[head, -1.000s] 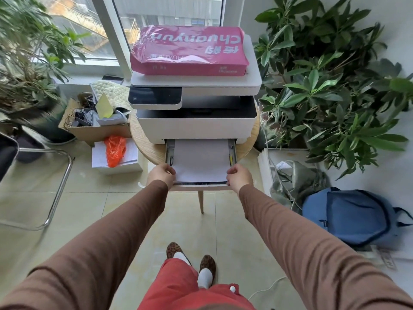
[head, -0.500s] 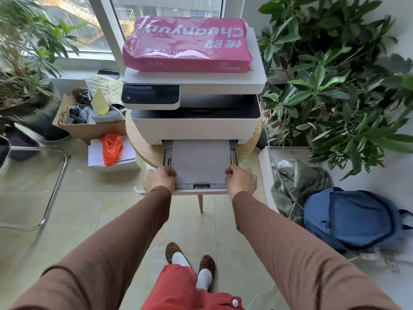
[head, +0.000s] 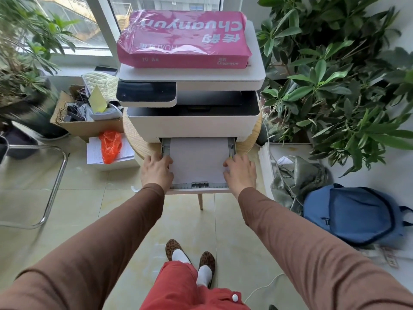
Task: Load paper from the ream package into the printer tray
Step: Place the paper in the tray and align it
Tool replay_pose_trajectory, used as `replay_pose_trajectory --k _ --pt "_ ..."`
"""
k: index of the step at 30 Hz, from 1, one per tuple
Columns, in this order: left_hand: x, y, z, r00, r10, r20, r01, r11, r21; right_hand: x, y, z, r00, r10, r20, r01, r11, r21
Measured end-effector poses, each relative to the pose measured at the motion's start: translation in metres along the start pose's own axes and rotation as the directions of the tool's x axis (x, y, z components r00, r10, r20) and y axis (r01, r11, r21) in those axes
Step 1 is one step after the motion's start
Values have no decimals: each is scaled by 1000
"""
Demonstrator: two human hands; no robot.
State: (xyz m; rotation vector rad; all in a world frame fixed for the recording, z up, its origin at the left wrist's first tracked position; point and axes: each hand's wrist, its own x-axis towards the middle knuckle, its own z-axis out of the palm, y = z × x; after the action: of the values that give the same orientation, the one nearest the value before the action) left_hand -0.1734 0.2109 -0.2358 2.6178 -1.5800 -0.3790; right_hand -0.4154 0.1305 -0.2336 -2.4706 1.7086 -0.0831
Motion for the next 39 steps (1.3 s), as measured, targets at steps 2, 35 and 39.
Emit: replay_pose_trajectory --k 2,35,39 --pt "6 2 1 997 16 78 -19 999 44 6 -1 3 996 -89 11 89 996 -27" --pt "-1 -10 18 970 -239 48 244 947 -209 2 -3 12 909 382 165 -416 835 360" --pt "2 -12 24 968 -243 65 251 941 -228 3 -2 15 893 410 184 -449 794 410"
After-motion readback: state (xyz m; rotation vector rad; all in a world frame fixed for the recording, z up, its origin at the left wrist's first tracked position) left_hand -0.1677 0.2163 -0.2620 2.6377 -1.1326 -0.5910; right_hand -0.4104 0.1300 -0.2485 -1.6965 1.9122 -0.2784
